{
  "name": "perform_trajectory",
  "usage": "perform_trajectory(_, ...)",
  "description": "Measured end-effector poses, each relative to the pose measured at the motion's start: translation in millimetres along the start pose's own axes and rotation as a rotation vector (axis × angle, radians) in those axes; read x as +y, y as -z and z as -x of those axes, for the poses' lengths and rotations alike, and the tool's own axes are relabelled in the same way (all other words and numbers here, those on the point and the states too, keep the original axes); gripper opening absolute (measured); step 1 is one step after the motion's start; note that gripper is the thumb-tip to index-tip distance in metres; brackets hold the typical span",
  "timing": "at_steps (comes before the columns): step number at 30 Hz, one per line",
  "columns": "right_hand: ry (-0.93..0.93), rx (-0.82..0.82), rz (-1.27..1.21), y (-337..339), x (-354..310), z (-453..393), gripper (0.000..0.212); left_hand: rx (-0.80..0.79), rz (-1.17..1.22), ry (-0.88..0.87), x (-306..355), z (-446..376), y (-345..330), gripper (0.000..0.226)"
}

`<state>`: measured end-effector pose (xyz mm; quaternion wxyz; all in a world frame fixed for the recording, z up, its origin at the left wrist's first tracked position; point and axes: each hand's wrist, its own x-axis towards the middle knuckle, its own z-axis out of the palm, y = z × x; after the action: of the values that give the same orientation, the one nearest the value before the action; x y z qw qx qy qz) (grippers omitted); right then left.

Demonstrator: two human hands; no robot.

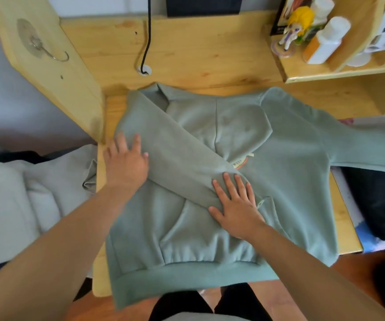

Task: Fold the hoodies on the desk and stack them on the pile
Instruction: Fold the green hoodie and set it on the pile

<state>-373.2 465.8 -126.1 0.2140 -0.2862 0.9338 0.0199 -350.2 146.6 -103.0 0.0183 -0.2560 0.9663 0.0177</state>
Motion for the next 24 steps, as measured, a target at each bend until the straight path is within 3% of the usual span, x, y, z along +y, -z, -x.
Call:
perform_trajectory(2, -0.035, 0.090, -0.017, -6, 4, 20, 0.070, 0.018, 0.097, -0.158, 33, 53, -1, 0.063)
perform_trajectory(5, -0.127, 0.105, -0.039, -31, 21, 68, 0.069, -0.302, 0.174, -0.124, 59, 126, -27, 0.065)
perform_trajectory(12, -0.476, 0.044, -0.163, -43, 100, 136, 0.073, -0.331, 0.069, -0.137, 50, 129, -55, 0.068)
perform_trajectory(17, -0.316, -0.205, -0.154, -19, 113, 138, 0.080, -0.455, 0.043, -0.109, 46, 109, -41, 0.071)
perform_trajectory(19, -0.283, -0.215, -0.349, 1, 133, 132, 0.062, -0.501, 0.034, -0.080, 53, 105, -32, 0.069)
perform_trajectory(20, -0.351, -0.175, -0.538, 13, 148, 129, 0.052, -0.521, 0.027, -0.050, 59, 105, -26, 0.068)
perform_trajectory(22, -0.598, 0.066, -1.014, 46, 185, 123, 0.031, -0.528, 0.005, 0.023, 76, 111, -16, 0.067)
perform_trajectory(24, -0.835, 0.375, -1.438, 70, 242, 117, 0.027, -0.480, 0.004, 0.080, 105, 123, -6, 0.068)
